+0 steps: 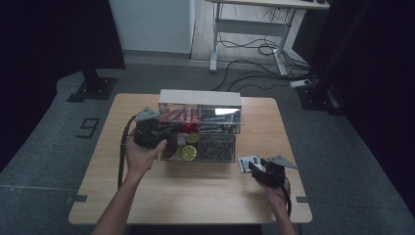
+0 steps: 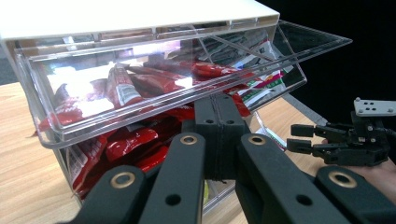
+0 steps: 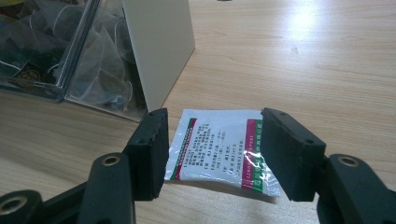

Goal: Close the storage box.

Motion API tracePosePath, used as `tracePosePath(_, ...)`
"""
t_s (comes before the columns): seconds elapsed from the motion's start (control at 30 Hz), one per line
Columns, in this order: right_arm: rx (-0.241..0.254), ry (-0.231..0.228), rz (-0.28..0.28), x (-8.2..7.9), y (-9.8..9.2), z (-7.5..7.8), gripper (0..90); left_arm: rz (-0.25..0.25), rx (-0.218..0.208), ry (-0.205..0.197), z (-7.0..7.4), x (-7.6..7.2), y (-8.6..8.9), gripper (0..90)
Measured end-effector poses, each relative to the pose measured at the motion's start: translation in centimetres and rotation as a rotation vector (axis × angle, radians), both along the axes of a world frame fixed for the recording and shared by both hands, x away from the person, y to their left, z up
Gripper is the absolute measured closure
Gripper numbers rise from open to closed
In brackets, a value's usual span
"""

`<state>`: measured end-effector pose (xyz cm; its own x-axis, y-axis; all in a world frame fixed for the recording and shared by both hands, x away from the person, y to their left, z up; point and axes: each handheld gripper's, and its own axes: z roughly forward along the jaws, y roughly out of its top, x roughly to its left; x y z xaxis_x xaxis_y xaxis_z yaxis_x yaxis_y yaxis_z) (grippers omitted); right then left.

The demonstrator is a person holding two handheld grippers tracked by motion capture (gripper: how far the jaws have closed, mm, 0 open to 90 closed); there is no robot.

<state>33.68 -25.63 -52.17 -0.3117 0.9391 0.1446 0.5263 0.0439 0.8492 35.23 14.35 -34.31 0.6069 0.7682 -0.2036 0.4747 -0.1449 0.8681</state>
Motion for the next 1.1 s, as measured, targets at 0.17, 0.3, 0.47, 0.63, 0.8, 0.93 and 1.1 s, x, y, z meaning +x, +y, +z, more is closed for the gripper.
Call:
tracePosePath(0.17,0.0,0.002,0.0,0.0,0.0,0.0,42.6,-0.005,-0.001,0.009,-0.6,0.0,0.0,90.0)
tracePosePath(0.3,-0.002,0.004,0.001,0.0,0.0,-0.1,42.7,-0.005,-0.001,0.014,-1.0,0.0,0.0,90.0)
tracePosePath(0.47,-0.002,0.004,0.001,-0.1,0.0,-0.1,42.6,-0.003,-0.007,0.021,-1.4,0.1,0.1,90.0)
tracePosePath(0.63,0.001,0.005,-0.001,-0.1,0.0,-0.2,42.6,-0.005,-0.011,0.018,-1.5,0.0,0.2,90.0)
tracePosePath(0.8,0.002,0.006,0.001,-0.1,0.0,-0.2,42.6,-0.022,-0.011,-0.001,-1.3,-0.3,0.6,89.9)
tracePosePath(0.93,0.003,0.005,0.002,-0.1,0.0,-0.2,42.6,-0.02,-0.003,-0.006,-1.4,-0.5,0.8,89.6)
tracePosePath(1.1,0.004,0.006,0.004,-0.1,0.0,-0.2,42.5,-0.024,0.003,-0.008,-1.7,-0.7,1.1,84.4)
